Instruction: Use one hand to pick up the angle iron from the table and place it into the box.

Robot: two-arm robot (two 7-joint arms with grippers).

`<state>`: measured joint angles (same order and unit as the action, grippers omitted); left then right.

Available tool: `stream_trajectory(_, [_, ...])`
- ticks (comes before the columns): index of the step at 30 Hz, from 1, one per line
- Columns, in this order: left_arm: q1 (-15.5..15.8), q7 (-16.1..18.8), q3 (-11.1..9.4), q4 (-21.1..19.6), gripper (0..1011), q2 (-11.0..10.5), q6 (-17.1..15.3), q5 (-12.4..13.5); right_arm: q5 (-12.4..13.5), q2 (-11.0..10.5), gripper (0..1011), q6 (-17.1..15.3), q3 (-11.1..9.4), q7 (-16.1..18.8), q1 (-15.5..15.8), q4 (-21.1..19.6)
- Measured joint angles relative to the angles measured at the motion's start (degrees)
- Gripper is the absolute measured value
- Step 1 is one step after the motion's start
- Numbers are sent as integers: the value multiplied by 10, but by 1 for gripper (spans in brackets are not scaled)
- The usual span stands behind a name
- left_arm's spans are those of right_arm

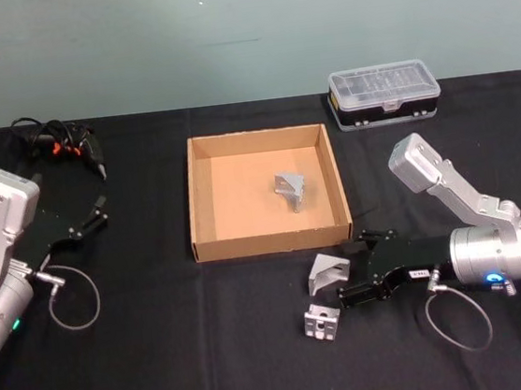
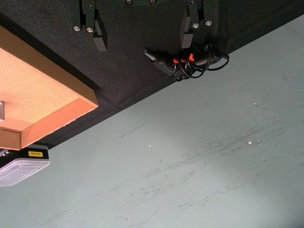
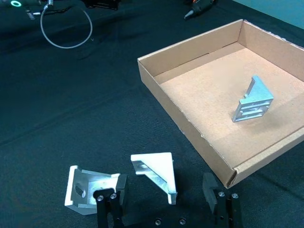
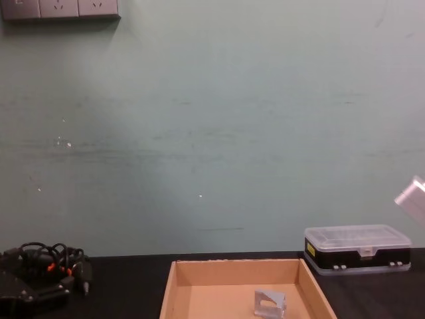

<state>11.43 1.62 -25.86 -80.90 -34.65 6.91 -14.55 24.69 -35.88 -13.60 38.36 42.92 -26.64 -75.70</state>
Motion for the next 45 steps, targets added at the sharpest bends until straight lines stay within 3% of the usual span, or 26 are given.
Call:
stream_trajectory(4, [0,0,0,0,1011,0,0,0,0,-1,958,0,0,0,0,-1])
stream_trajectory(13, [0,0,0,0,1012,0,0,0,0,-1,735,0,0,1,1,-2])
stream_trajectory(25, [0,0,0,0,1011,0,0,0,0,-2,306,0,0,1,1,-2])
stream_trajectory(32, [0,0,0,0,1011,0,0,0,0,-2,104,0,0,1,1,-2])
stream_trajectory(45, [0,0,0,0,1011,0,0,0,0,-2,79,1,0,1,1,-3])
